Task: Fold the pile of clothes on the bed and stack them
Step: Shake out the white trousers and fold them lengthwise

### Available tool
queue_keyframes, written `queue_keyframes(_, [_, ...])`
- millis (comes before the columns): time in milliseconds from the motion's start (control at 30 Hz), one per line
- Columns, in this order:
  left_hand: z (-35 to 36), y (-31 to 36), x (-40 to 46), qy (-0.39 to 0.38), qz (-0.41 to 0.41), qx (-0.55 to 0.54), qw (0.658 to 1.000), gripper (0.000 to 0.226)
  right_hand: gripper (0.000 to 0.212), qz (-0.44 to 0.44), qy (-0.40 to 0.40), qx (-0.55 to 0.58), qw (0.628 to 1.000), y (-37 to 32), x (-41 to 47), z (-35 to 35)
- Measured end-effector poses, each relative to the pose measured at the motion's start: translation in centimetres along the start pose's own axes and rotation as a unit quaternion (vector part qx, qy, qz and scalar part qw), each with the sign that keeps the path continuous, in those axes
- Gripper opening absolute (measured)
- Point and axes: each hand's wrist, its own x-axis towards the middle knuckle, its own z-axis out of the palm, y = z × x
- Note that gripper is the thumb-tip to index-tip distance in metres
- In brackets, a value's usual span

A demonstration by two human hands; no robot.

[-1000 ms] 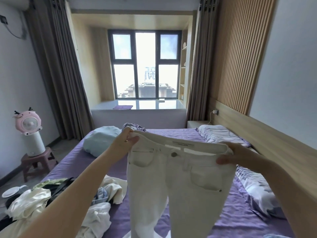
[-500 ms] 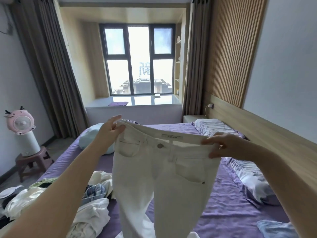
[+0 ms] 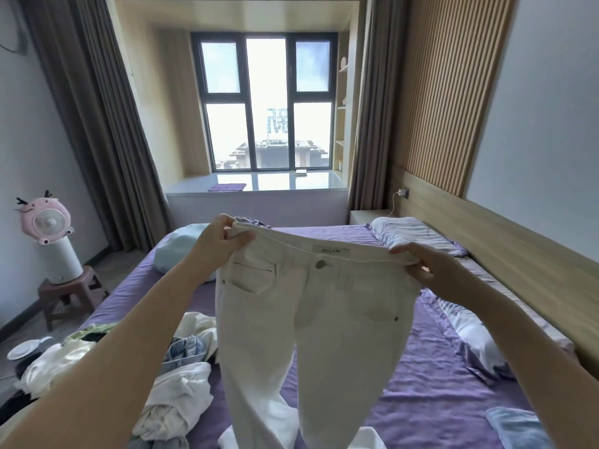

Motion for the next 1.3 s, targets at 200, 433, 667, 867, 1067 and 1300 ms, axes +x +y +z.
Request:
queue_keyframes(200, [-0.1, -0.5, -0.2, 0.016, 0.002, 0.017, 1.0, 0.03, 0.02, -0.011, 0.011, -0.031, 0.999, -1.0, -0.5, 1.1])
queue_keyframes(433, [-1.0, -0.4, -0.5, 0.012, -0.022, -0.045, 0.999, 0.042, 0.028, 0.011, -0.036, -0.009, 0.999, -2.4, -1.9, 1.5])
queue_keyframes(667, [-2.1, 0.1, -2.5, -0.007, 0.03, 0.089, 0.996, 0.019, 0.033, 0.037, 0.057, -0.056, 0.996, -2.9, -2.4, 2.8])
queue_keyframes(867, [-3.0, -0.5, -2.7, 0.006, 0.062, 0.215, 0.975, 0.025, 0.044, 0.146, 0.121, 0.06, 0.98, -5.6, -1.1, 3.0])
queue_keyframes(1067, [-3.6, -1.5, -2.1, 0.027, 0.053, 0.22, 0.974, 0.03, 0.015, 0.131, -0.118, 0.17, 0.97, -7.2, -1.6, 2.3])
queue_keyframes(1300, [-3.8, 3.3, 0.3, 0.098, 0.038, 0.119, 0.987, 0.039, 0.015, 0.182, 0.192, 0.314, 0.912, -9.1, 2.9, -1.3])
